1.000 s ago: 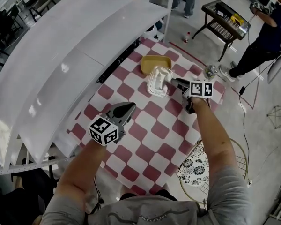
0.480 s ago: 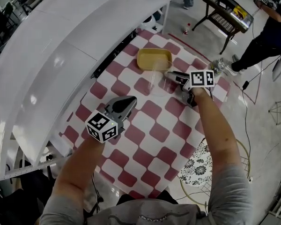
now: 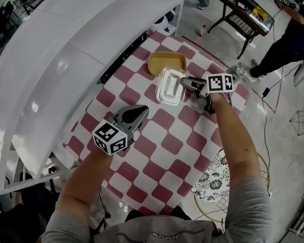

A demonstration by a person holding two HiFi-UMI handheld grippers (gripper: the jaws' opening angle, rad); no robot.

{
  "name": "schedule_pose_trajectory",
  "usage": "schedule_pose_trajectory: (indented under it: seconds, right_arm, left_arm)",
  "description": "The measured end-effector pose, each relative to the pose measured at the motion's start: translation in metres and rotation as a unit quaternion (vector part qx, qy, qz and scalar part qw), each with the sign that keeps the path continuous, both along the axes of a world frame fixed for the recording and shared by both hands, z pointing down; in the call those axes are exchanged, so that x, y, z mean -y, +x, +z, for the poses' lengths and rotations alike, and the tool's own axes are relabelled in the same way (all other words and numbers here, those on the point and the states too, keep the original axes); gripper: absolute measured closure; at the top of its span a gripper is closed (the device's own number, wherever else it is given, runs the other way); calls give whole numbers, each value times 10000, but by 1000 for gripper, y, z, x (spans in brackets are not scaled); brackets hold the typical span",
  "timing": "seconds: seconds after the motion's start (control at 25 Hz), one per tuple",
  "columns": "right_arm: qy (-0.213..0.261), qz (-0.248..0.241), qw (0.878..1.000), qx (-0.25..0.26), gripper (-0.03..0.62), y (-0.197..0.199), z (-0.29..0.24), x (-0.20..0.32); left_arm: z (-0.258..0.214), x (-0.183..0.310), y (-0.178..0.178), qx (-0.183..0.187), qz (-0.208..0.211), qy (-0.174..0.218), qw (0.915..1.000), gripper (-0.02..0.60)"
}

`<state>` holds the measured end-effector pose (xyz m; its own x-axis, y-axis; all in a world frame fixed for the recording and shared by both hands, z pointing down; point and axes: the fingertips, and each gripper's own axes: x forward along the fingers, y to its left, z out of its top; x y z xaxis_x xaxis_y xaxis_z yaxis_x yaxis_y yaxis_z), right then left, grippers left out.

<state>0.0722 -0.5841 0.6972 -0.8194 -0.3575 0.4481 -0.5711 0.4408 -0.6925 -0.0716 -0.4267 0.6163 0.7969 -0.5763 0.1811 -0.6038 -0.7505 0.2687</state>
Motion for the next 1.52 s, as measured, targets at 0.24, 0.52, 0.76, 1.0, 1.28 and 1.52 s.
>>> schedule_pose_trajectory:
  seconds: [0.24,0.52,0.76,1.0,1.28,1.52]
  right_arm:
    - [-257,-624,9969,-404,436,-11,12,-7]
    - [-432,-724,9941,678,549,-28,-11,-17]
    - [-161,-385,9940,1013,553,-27,-28,-21]
    - [258,12,9929,1159,556,-20,-58,-16]
    - [680,8,9904,1207,556,-22,-112,-24]
    - [1109,207,9888,975,554,-20,-156,-24]
  left_arm:
    - [2,0,-1,22,9,-1,10000,561]
    - [4,1,-1,43,-22,5,10000,562]
    - [-5,6,-10,56,-113,47,9999,562]
    - [-24,14,-16,46,-238,149,9996,561]
    - [-60,21,-23,-65,-413,202,9989,562]
    - [-95,26,-33,-82,-533,328,9980,563]
